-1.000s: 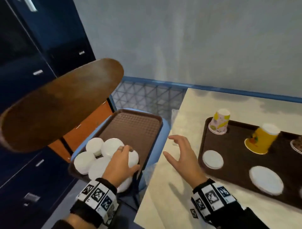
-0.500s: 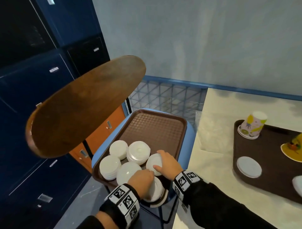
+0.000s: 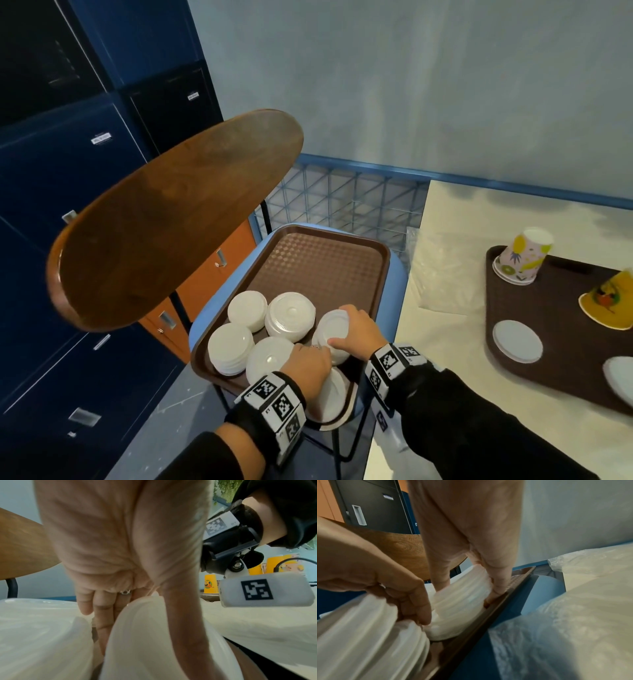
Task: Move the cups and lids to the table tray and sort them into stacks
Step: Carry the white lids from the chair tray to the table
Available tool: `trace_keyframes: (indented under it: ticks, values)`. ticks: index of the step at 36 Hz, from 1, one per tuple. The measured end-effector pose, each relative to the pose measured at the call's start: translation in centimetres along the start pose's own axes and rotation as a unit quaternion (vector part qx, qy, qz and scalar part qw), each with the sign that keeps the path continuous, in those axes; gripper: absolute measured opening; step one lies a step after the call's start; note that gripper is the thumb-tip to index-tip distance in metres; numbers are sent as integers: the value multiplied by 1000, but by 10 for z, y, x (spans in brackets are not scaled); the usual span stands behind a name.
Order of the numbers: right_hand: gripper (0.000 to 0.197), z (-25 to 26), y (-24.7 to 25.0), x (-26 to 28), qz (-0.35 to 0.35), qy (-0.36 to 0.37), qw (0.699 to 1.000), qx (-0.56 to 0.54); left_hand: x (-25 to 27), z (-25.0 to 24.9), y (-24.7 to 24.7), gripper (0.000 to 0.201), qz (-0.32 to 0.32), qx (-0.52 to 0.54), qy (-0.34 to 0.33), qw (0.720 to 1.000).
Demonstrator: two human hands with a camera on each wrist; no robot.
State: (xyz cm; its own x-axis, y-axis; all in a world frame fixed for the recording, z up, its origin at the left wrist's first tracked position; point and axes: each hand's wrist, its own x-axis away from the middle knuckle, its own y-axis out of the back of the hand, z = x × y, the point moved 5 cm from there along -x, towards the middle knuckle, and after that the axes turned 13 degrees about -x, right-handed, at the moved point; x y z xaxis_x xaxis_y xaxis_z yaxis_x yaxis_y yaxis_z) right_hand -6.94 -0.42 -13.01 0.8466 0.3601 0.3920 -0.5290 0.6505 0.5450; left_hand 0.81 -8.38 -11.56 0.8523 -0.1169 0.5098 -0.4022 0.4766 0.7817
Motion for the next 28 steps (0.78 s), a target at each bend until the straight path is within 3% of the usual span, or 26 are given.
trace_keyframes:
  ticks: [8,10,15,22,28]
  values:
    - [73,-2,4,3,15,-1,1000,-4,5,0,5,56,-4,12,12,1000]
    - [72,-2,3,4,27,4,1000,2,8,1,6,64,14,41,-7,999]
    - [75,0,-2,9,69,22,997,16,23,25,12,54,11,165,-15,986]
    - [85,14,-16,13,122,44,988,83,48,88,19,56,-61,289,123,948]
    - [81,20,-23,18,142,55,979,133,58,99,12,57,-67,353,165,918]
